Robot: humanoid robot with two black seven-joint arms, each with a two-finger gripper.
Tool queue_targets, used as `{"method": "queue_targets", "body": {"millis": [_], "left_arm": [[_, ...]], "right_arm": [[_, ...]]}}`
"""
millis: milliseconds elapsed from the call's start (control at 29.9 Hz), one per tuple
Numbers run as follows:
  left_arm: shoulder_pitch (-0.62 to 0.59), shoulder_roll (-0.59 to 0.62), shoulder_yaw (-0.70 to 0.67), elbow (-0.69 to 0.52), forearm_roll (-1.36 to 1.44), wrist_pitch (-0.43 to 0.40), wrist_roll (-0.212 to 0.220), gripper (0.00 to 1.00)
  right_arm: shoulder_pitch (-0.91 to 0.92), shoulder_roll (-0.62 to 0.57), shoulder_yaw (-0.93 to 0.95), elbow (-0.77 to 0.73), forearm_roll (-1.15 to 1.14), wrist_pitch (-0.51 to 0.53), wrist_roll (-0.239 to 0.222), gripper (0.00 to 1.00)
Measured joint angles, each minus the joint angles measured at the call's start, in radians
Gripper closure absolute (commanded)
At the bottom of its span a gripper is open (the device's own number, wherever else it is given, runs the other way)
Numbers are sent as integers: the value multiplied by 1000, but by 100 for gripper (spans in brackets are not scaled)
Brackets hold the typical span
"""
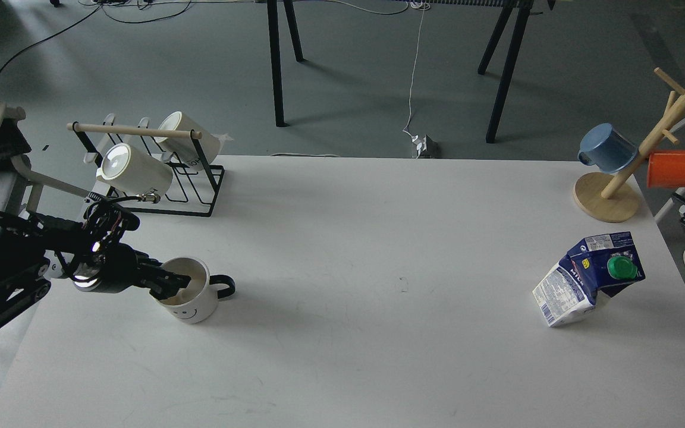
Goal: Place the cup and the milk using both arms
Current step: 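Lower the left gripper onto the white mug and grasp its rim, then carry the white mug toward the table center and set it down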
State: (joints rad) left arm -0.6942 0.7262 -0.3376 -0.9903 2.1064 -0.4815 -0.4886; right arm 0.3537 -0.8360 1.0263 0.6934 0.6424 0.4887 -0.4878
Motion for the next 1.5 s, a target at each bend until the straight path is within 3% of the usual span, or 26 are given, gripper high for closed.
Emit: {"method": "queue_targets", "body": {"millis": [234,435,602,903,1505], "left_arm": [[-21,9,-12,-28,-7,-6,0,99],[-101,13,-80,-145,-43,-7,0,99],[-157,-94,-113,-202,-69,-7,0,98],[-145,-342,-102,-117,31,-7,0,98],[-72,-510,-103,-8,68,-7,0,87]], "right_arm": [[-5,-2,2,-2,0,0,0,4],[-10,-2,2,-3,0,0,0,4],[-12,-12,3,-7,3,0,1,4],[-17,-17,3,-26,3,0,2,4],[-21,-24,3,-26,5,0,5,4]]}}
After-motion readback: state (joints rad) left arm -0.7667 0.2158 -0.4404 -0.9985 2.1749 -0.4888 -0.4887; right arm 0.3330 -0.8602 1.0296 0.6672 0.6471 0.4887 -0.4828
